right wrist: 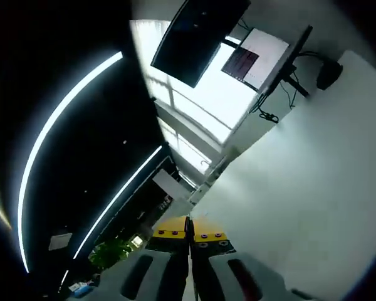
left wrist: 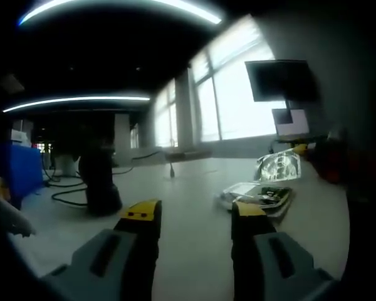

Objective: Clip sheet goods on table flip sheet goods clip sheet goods scan sheet goods put sheet goods back to table

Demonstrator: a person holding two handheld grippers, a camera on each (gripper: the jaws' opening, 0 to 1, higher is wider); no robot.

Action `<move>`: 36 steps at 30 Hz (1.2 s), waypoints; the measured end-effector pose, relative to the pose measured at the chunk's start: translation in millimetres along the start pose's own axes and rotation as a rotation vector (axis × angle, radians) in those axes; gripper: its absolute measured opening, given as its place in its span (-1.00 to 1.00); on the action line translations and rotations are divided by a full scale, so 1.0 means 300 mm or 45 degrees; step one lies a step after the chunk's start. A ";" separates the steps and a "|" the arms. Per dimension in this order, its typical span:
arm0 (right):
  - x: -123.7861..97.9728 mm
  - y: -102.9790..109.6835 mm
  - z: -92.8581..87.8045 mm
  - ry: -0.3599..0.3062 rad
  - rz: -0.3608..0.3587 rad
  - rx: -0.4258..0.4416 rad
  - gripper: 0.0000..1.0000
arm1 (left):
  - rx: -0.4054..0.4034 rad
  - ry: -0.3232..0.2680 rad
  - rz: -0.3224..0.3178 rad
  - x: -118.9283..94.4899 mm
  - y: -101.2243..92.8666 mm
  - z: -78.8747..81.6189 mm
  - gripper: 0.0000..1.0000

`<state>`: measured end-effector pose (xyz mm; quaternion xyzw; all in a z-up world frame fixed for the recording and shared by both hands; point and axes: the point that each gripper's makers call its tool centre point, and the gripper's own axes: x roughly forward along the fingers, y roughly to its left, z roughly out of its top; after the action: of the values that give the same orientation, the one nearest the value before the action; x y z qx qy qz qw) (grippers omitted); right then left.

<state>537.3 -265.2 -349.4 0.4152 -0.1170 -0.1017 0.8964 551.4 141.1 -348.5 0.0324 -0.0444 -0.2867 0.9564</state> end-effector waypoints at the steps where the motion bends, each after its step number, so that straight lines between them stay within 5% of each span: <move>1: -0.001 -0.006 0.003 -0.006 -0.016 -0.007 -1.00 | 0.000 0.000 -0.001 0.000 -0.001 0.000 -0.26; 7: -0.004 -0.010 -0.012 0.032 -0.040 0.065 -1.00 | 0.000 -0.002 -0.002 0.000 -0.001 0.001 -0.26; 13: -0.001 -0.018 -0.011 0.030 -0.047 0.004 -1.00 | 0.002 -0.005 -0.003 -0.001 -0.003 0.003 -0.26; 17: 0.000 -0.021 -0.011 0.028 -0.045 -0.008 -0.62 | 0.002 -0.004 -0.004 -0.001 -0.004 0.003 -0.26; 21: -0.001 -0.024 -0.016 0.036 -0.049 -0.031 -0.51 | 0.000 -0.008 -0.001 -0.002 -0.002 0.005 -0.26; 28: -0.004 -0.020 -0.037 0.076 -0.038 -0.060 0.18 | 0.009 0.001 -0.009 -0.001 -0.009 0.002 -0.26; 36: -0.007 -0.007 -0.025 0.056 -0.003 -0.036 0.55 | 0.010 0.002 -0.006 -0.002 -0.007 0.002 -0.26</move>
<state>537.4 -260.4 -356.0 0.4048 -0.0954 -0.0953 0.9044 549.7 139.5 -348.3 0.0365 -0.0447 -0.2887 0.9557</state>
